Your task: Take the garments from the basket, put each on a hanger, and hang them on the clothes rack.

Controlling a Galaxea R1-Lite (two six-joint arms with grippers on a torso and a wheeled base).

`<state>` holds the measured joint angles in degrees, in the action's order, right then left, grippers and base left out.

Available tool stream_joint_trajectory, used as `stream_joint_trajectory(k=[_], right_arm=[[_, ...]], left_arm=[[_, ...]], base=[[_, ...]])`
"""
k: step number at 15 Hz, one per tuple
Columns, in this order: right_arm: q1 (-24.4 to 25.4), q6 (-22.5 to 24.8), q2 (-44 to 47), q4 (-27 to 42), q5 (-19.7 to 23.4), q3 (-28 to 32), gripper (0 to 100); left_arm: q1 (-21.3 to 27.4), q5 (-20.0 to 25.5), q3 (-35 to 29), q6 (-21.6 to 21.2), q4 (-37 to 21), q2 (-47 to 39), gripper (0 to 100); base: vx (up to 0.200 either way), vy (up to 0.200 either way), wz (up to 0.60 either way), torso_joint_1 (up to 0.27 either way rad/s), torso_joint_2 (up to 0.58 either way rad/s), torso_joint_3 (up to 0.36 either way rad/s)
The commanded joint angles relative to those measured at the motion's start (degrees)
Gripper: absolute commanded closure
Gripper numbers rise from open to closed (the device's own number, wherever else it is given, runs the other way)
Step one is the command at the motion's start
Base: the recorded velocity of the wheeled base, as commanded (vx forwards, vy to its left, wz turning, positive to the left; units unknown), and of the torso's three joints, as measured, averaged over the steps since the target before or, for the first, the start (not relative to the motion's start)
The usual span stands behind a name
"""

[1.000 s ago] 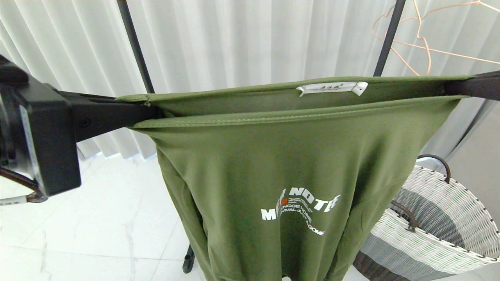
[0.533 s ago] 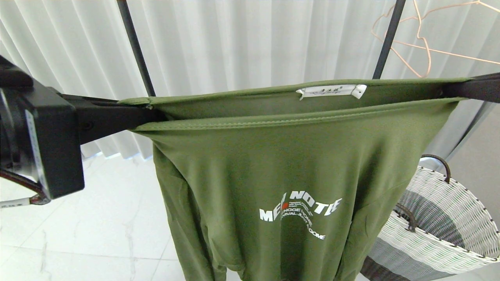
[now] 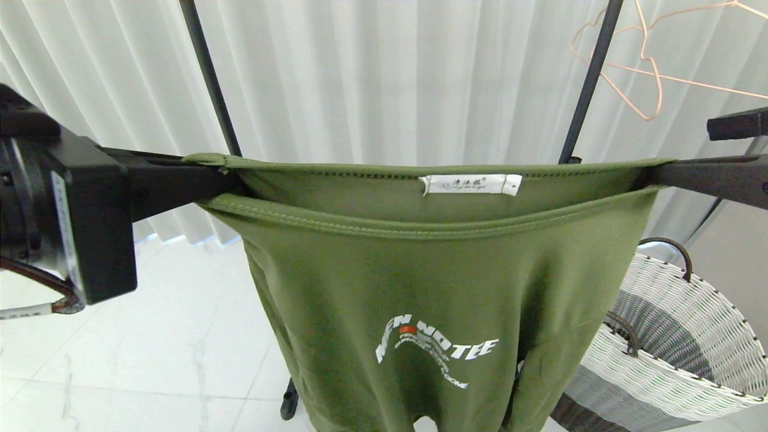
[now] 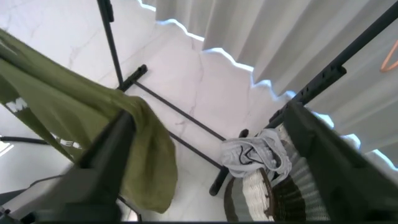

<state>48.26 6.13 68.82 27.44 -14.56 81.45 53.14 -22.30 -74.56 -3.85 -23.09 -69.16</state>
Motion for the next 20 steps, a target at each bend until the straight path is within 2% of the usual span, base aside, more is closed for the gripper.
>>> stream_joint_trajectory(k=[1,6,7,9,10,11,16,20], right_arm=[[0.08,0.02,-0.96,-0.02,0.32,-1.11,0],[-0.36,-0.07,-4.92,0.07,0.76,-3.66,0],[-2.3,-0.07,-5.1,0.24,-0.12,-4.45,0],[-9.59,0.11,-5.27,4.46,-4.08,-5.16,0],[-10.73,0.11,-5.27,5.96,-5.04,-5.07,0],[-15.48,0.11,-5.36,9.39,-7.24,-5.24,0],[-26.55,0.55,-6.41,9.56,-7.68,-9.64,0],[-28.4,1.16,-8.96,8.15,-6.36,-13.07,0]], left_arm=[[0.04,0.15,0.11,-0.01,0.06,-0.1,100],[-2.16,-0.03,0.64,-0.01,0.06,-0.63,100],[-2.16,-0.12,0.82,-0.01,0.06,-0.54,100],[-2.25,-0.29,1.61,-0.1,0.06,-0.1,100],[-2.43,-0.64,1.87,-0.1,0.06,-0.01,100],[-4.01,-1.87,2.93,-1.33,0.06,0.34,100],[-6.29,-1.87,3.28,-2.92,0.15,0.87,100],[-6.29,-1.87,3.28,-3.0,0.5,0.87,100]], base=[[0.0,0.0,0.0,0.0,0.0,0.0],[0.0,0.0,0.0,0.0,0.0,0.0],[0.0,0.0,0.0,0.0,0.0,0.0],[0.0,0.0,0.0,0.0,0.0,0.0],[0.0,0.0,0.0,0.0,0.0,0.0],[0.0,0.0,0.0,0.0,0.0,0.0],[0.0,0.0,0.0,0.0,0.0,0.0],[0.0,0.0,0.0,0.0,0.0,0.0]])
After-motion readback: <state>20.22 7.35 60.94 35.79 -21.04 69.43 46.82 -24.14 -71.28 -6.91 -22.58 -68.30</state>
